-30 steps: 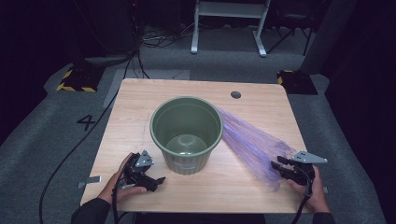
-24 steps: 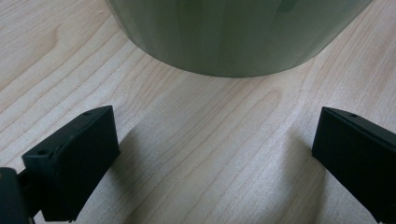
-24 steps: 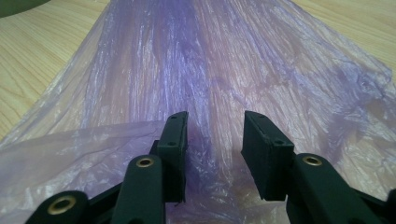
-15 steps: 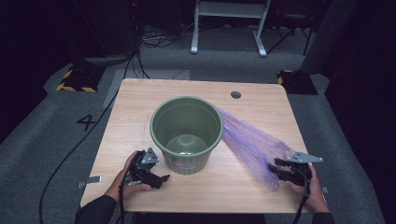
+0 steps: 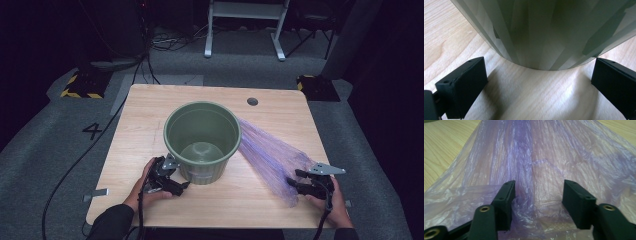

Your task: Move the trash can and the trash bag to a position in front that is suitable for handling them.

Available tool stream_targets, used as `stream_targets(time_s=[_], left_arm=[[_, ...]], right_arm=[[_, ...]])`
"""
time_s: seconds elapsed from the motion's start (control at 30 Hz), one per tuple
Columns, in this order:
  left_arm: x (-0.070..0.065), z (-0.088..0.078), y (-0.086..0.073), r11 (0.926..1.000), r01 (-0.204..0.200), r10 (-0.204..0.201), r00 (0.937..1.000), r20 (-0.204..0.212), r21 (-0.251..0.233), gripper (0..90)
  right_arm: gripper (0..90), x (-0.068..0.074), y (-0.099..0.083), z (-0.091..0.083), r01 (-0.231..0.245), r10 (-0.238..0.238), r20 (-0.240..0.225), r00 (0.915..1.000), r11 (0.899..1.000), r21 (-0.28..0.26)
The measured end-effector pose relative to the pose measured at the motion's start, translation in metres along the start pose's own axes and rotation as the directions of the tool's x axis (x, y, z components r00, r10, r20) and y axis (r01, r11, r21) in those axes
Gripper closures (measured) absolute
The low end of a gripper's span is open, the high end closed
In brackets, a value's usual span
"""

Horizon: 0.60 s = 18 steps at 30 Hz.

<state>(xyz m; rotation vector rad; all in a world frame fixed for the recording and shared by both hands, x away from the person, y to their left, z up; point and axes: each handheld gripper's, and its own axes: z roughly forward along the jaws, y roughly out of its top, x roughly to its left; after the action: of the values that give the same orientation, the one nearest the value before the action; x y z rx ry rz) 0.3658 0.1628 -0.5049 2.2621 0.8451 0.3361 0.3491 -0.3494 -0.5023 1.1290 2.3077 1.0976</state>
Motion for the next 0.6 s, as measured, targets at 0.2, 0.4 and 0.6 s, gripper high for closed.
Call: stream_targets(time_s=[0.2, 0.4, 0.6], left_arm=[[0.000, 0.007, 0.007, 0.9999, 0.013, -0.013, 0.9999, -0.011, 0.001, 0.0], [0.002, 0.013, 0.014, 0.9999, 0.015, -0.015, 0.9999, -0.007, -0.002, 0.1], [0.009, 0.022, 0.024, 0.9999, 0.015, -0.015, 0.9997, -0.017, -0.001, 0.3]], right_arm=[[42.4, 0.000, 0.000, 0.000, 0.001, -0.001, 0.008, 1.0000, 1.000, 0.003], [42.1, -0.001, 0.000, -0.001, -0.003, 0.003, 0.015, 0.9999, 1.000, 0.004], [40.4, -0.001, -0.001, -0.001, -0.002, 0.002, 0.023, 0.9997, 1.000, 0.006]])
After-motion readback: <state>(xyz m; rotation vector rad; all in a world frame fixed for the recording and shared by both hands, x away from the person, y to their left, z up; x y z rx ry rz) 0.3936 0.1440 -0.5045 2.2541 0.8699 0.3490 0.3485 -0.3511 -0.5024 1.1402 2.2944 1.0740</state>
